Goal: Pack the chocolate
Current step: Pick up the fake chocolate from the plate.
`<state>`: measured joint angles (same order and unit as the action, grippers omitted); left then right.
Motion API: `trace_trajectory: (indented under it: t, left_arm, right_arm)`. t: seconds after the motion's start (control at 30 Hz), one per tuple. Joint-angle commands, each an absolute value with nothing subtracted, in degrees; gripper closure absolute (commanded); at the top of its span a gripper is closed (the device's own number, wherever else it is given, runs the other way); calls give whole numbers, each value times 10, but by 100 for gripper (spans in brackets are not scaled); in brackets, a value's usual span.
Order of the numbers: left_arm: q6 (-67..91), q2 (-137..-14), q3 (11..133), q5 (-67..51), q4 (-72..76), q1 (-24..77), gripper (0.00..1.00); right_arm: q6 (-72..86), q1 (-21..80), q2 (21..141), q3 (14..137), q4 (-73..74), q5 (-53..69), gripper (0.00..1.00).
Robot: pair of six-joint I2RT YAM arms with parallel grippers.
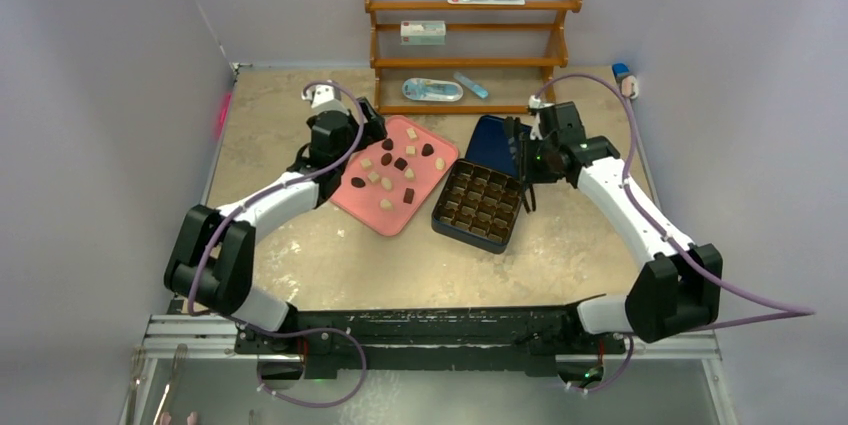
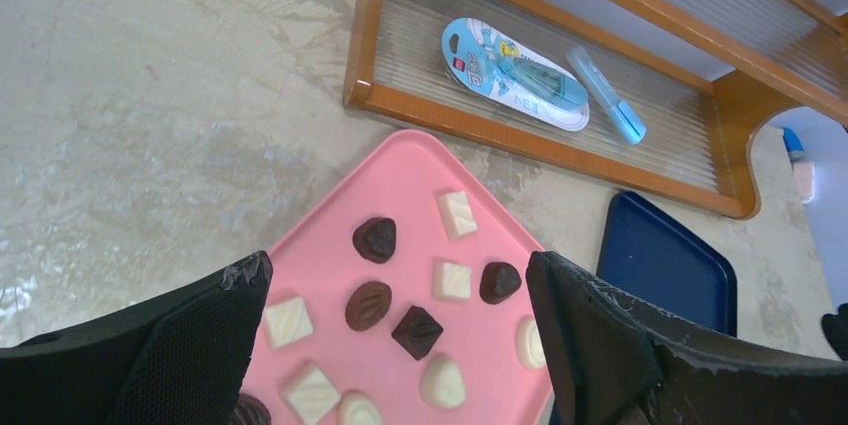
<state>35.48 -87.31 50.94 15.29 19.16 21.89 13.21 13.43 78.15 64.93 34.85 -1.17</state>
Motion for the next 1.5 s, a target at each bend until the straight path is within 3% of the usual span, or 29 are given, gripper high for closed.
trace_trajectory:
  t: [0.0,0.33,0.73,1.47]
  left_arm:
    - [378,-826,488,183,175,236,2]
    - [374,-774,479,190,150,270,1]
    - [359,-702,476,218,66,272,0]
    - [468,-709,453,250,1,272,0]
  right_arm:
    - [124,176,755,675,378,34,82]
    - [137,291,791,702,373,29,82]
    - [145,423,958,829,368,2,81]
    - [113,461,1126,974,451,-44,73]
